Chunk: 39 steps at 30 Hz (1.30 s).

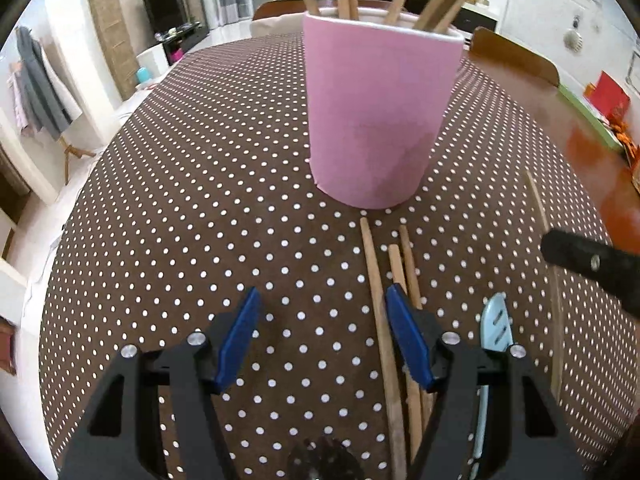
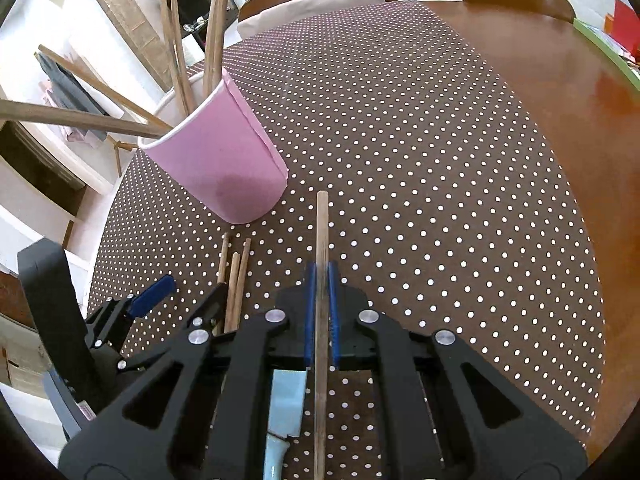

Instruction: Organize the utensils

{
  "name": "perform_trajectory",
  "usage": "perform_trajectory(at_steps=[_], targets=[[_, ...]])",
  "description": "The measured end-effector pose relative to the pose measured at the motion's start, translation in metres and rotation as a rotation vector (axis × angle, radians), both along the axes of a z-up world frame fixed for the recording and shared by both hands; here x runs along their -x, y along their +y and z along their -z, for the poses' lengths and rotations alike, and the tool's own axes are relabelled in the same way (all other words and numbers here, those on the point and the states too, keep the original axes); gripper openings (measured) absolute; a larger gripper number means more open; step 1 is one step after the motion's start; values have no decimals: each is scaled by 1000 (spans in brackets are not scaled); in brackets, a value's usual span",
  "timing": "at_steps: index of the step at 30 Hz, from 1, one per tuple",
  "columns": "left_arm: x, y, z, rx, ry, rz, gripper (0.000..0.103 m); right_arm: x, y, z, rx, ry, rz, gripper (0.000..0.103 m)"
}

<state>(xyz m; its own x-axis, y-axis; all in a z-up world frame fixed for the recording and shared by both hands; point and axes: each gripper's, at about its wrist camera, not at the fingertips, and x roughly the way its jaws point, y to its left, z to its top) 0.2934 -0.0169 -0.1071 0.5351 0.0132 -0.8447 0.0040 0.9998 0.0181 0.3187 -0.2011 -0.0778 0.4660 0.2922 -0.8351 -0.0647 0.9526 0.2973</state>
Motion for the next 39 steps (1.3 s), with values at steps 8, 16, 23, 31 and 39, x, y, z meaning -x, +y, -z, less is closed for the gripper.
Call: perform_trajectory(at_steps=[8,16,23,31,39], targets=[[-10,20,-5,84,-34,-97,7,6,-3,-15,-16,-45,16,6],[4,28,-40,151,-134,-96,6,21,-2,-55,-4,-157,25,6],[19,28,-87,167,-282,-84,6,31,-3,-94,17,-261,40,6],[39,27,-137,153,-431,-75,6,30,-9,-142,21,-358,71,6],[40,27,-177,122,-536,-59,5,22,-10,-177,-4,-410,86,6]])
